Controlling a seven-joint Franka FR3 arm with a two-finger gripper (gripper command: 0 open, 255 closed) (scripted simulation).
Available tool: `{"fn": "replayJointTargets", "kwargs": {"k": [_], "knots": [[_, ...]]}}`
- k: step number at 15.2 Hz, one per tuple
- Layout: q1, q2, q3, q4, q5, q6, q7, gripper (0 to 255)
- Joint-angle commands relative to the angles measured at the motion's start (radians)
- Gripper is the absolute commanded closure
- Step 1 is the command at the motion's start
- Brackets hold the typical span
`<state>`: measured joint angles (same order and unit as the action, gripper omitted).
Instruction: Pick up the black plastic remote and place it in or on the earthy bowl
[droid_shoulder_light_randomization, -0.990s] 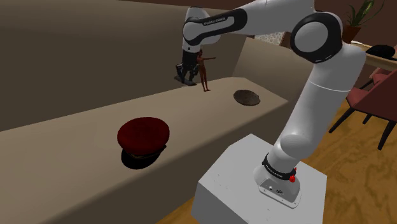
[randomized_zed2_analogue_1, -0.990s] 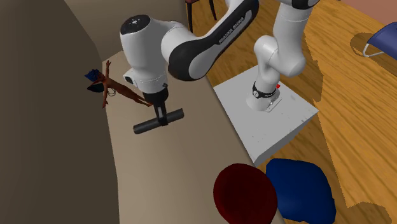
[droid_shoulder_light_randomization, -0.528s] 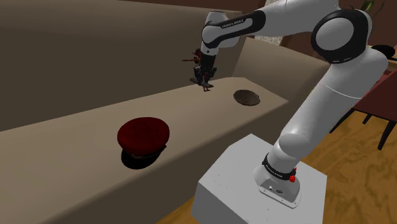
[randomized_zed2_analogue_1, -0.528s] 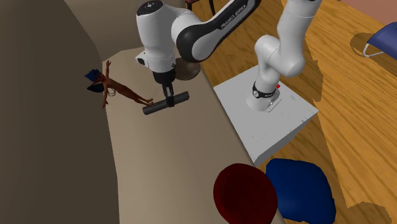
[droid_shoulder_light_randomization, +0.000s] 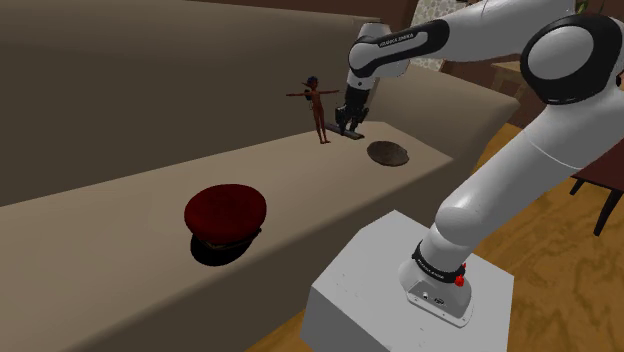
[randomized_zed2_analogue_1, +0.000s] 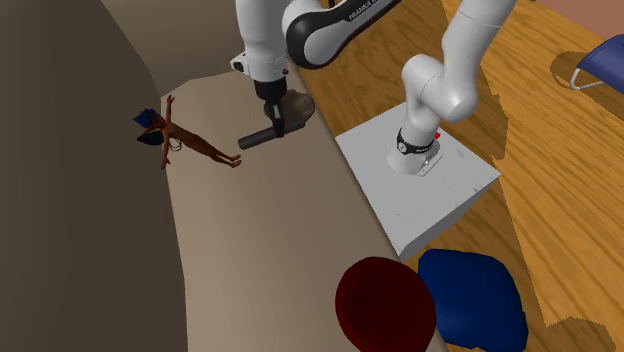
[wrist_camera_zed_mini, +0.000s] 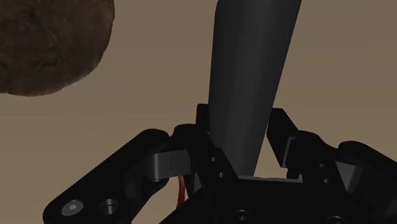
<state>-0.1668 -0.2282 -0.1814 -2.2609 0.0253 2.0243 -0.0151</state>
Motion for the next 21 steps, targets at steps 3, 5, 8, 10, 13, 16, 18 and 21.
{"fn": "replayJointTargets", "kwargs": {"k": [3,5,8,10,13,16,18,21], "knots": [[-0.045,-0.056,-0.056,-0.054,-0.029,-0.004,-0.086,255],[-0.069,-0.079,-0.086,-0.075,-0.045,-0.007,-0.128,255],[-0.104,-0.107,-0.132,-0.097,-0.071,-0.013,-0.194,255],[-0.128,-0.121,-0.164,-0.105,-0.089,-0.018,-0.239,255],[-0.163,-0.133,-0.213,-0.11,-0.113,-0.024,-0.308,255],[-0.191,-0.13,-0.257,-0.116,-0.131,-0.014,-0.369,255],[-0.19,-0.119,-0.262,-0.135,-0.13,0.015,-0.372,255],[-0.189,-0.101,-0.269,-0.161,-0.127,0.058,-0.378,255]]}}
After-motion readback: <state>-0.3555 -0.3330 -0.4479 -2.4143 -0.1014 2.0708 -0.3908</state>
